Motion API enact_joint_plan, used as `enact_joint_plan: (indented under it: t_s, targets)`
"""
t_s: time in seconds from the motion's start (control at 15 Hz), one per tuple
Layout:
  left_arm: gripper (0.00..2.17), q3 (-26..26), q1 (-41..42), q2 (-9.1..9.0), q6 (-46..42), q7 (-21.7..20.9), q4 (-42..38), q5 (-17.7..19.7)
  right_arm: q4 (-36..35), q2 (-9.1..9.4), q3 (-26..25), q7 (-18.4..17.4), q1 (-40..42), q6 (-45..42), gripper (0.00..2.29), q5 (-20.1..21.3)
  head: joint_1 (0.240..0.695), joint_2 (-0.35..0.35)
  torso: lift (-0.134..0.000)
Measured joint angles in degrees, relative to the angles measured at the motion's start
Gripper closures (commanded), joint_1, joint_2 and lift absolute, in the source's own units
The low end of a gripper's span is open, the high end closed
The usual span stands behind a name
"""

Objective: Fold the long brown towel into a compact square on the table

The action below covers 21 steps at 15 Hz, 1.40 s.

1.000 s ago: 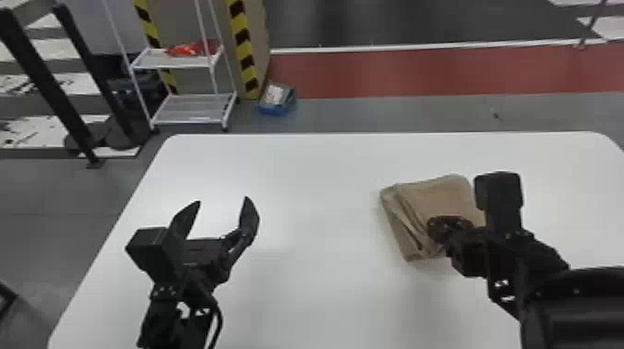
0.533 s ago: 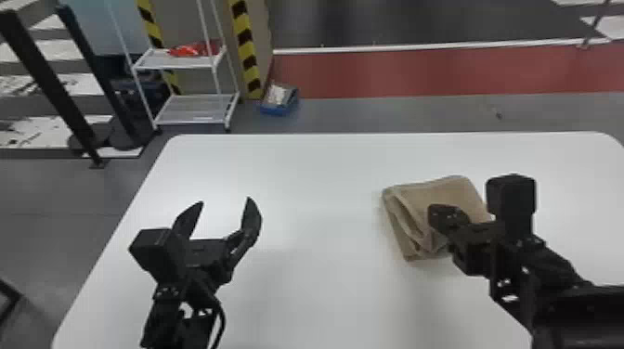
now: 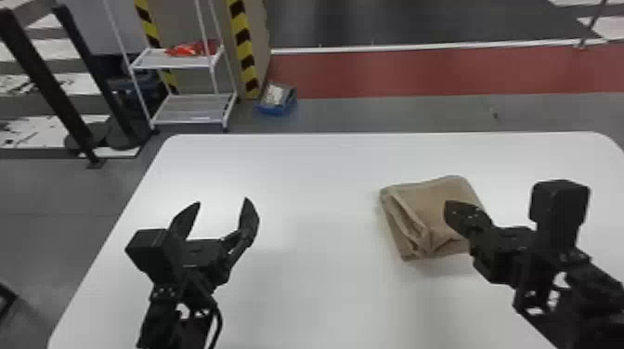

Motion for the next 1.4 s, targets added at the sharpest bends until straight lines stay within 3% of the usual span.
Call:
enact_joint_plan:
  t_s: [0.27, 0.73, 1.0, 1.4]
  targets:
    - [0.09, -0.1, -0.1, 0.00, 0.0, 0.0, 0.3, 0.0, 0.8, 0.00, -0.2, 0.0, 1.1, 0.2, 2.05, 0.3, 0.695, 0.076, -0.123]
    - [0.09, 0.1, 0.4, 0.09, -0.3, -0.1, 0.1, 0.0, 8.2, 0.00, 8.1, -0.5, -4.3, 1.3, 2.05, 4.8, 0.695, 0.152, -0.123]
    - [0.09, 0.1, 0.4, 0.09, -0.3, -0.2, 0.1, 0.0, 11.6, 0.00, 10.4, -0.6, -5.4, 0.7, 2.05, 5.9, 0.695, 0.171, -0.123]
    - [0.09, 0.1, 0.4, 0.09, -0.3, -0.3, 0.2, 0.1, 4.5, 0.00, 4.1, 0.6, -0.5, -4.9, 2.05, 2.9, 0.695, 0.128, -0.123]
